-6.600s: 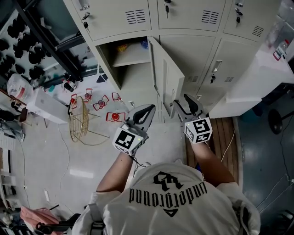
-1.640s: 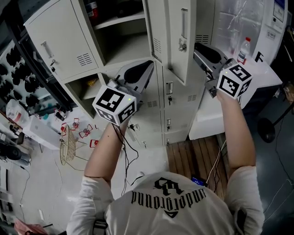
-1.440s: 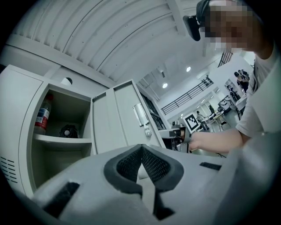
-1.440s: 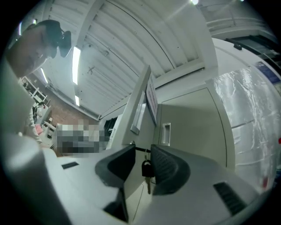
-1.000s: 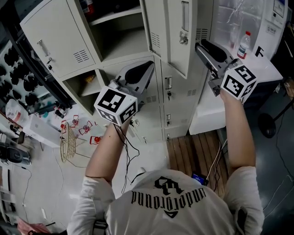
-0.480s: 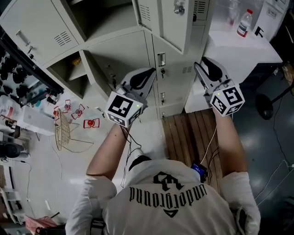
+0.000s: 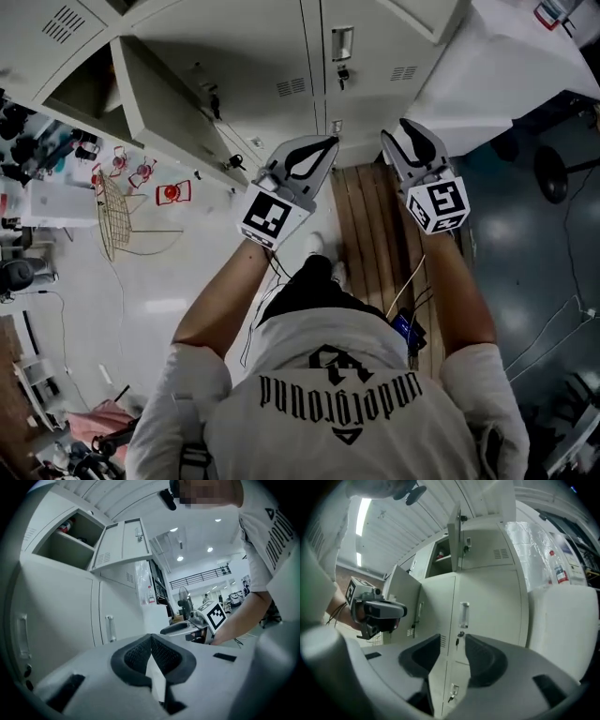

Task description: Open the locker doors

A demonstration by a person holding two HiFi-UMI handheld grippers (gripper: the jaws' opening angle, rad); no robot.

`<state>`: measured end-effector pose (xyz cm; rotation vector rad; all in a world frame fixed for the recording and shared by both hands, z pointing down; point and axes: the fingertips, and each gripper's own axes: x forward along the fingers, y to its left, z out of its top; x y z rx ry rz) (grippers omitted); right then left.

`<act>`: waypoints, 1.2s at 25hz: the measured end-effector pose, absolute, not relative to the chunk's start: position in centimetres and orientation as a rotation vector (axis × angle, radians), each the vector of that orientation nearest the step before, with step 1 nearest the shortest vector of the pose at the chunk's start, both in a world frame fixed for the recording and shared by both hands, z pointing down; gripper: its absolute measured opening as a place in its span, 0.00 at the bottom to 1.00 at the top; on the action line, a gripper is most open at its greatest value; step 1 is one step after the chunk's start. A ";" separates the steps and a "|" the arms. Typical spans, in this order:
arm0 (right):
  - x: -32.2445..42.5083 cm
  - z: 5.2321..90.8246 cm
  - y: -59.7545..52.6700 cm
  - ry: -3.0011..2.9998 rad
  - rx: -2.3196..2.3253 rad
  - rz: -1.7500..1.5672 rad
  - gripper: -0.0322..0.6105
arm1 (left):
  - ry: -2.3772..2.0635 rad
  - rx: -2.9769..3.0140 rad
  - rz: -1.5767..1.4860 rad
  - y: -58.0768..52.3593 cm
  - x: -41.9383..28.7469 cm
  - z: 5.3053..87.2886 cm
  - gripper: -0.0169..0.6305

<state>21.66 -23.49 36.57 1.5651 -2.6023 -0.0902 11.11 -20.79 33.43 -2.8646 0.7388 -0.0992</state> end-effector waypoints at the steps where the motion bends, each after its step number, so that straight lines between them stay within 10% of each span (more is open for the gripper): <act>1: 21.3 38.1 -23.7 -2.587 1.568 -0.080 0.32 | 0.741 -2.879 -0.104 -21.1 11.0 34.8 0.04; 30: 16.3 78.2 -35.9 -2.392 1.556 0.091 0.32 | 0.801 -2.923 -0.285 -31.4 9.6 71.4 0.04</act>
